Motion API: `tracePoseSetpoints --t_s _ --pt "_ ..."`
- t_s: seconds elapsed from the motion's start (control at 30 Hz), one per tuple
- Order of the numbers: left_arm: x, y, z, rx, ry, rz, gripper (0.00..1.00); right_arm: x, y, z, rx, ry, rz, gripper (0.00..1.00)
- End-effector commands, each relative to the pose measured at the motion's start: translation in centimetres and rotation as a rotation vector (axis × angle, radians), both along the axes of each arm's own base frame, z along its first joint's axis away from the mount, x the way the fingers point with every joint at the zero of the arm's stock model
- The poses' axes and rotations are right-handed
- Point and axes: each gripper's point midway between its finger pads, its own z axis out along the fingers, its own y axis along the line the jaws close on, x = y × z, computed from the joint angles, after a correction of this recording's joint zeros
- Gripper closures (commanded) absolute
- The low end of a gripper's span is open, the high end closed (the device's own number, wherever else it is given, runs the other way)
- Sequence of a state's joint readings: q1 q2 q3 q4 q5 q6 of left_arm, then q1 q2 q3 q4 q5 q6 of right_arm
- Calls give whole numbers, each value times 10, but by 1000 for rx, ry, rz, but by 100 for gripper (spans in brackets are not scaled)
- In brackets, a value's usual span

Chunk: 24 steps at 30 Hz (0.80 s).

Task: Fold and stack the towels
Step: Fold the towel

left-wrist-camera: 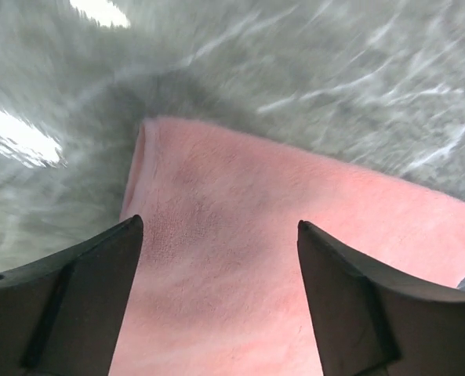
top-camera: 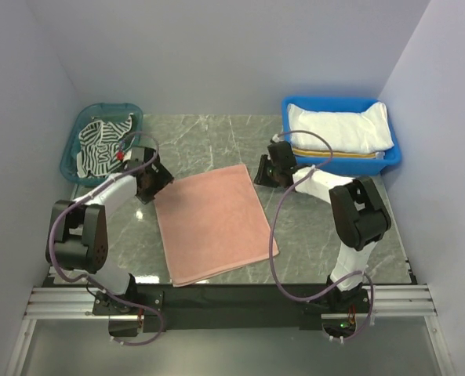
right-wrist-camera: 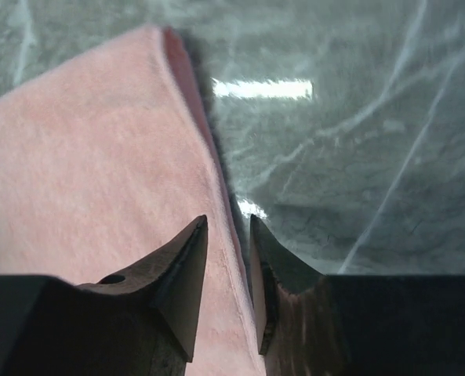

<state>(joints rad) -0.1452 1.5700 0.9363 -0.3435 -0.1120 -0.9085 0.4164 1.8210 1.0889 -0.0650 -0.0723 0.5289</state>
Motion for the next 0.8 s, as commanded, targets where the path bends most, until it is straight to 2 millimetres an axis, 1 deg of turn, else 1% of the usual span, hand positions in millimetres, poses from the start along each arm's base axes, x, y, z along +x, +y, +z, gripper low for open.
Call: tracePoseSetpoints --t_s 0.0,0.03,0.07,0.1,0.13,0.17,0.2,0.23,0.27,0.3,0.33,0.37,0.4,0.43,0.47,0.5,0.53,0.57,0.6,0.67,0.7,0.77 --pt "11 17 40 152 -17 -88 13 26 3 59 -83 -185 166 63" --pt "13 21 50 182 -4 -96 12 35 3 72 -133 -226 220 62" --pt "14 21 53 196 4 -115 12 39 3 76 -160 -244 249 59" --pt "15 22 53 225 15 -170 11 44 4 75 -181 -250 279 58" --pt "17 21 57 234 16 -199 10 52 8 85 -205 -285 322 57" --pt "17 24 52 267 39 -243 9 56 11 88 -212 -298 347 57" --pt "17 24 52 282 51 -269 9 60 15 81 -218 -291 379 57" --pt "17 25 51 294 60 -293 8 68 18 89 -225 -314 398 56" --pt "15 25 46 304 78 -317 8 71 22 89 -240 -323 439 55" --pt "15 26 42 318 88 -353 8 75 24 76 -250 -297 467 55" --pt "13 25 37 323 95 -374 7 80 28 83 -268 -312 500 54" --pt "15 26 35 333 92 -393 8 82 32 82 -264 -312 531 52" --pt "15 25 32 332 90 -406 7 83 35 74 -262 -298 565 51" --pt "14 24 28 329 93 -420 8 86 39 79 -272 -312 604 49" --pt "15 24 26 329 93 -424 8 89 40 79 -275 -313 618 44" --pt "16 23 24 327 89 -426 8 89 43 69 -275 -294 646 43" --pt "14 25 20 331 99 -425 8 92 44 72 -290 -299 671 43" --pt "13 26 17 334 106 -422 8 93 43 68 -301 -291 680 42" --pt "13 29 14 344 114 -415 8 94 43 57 -312 -269 692 42" --pt "7 31 6 351 142 -410 9 96 43 52 -330 -255 721 42" --pt "6 32 4 351 152 -407 9 96 44 41 -337 -235 735 42" --pt "6 32 4 349 152 -404 9 100 43 42 -361 -223 733 42"
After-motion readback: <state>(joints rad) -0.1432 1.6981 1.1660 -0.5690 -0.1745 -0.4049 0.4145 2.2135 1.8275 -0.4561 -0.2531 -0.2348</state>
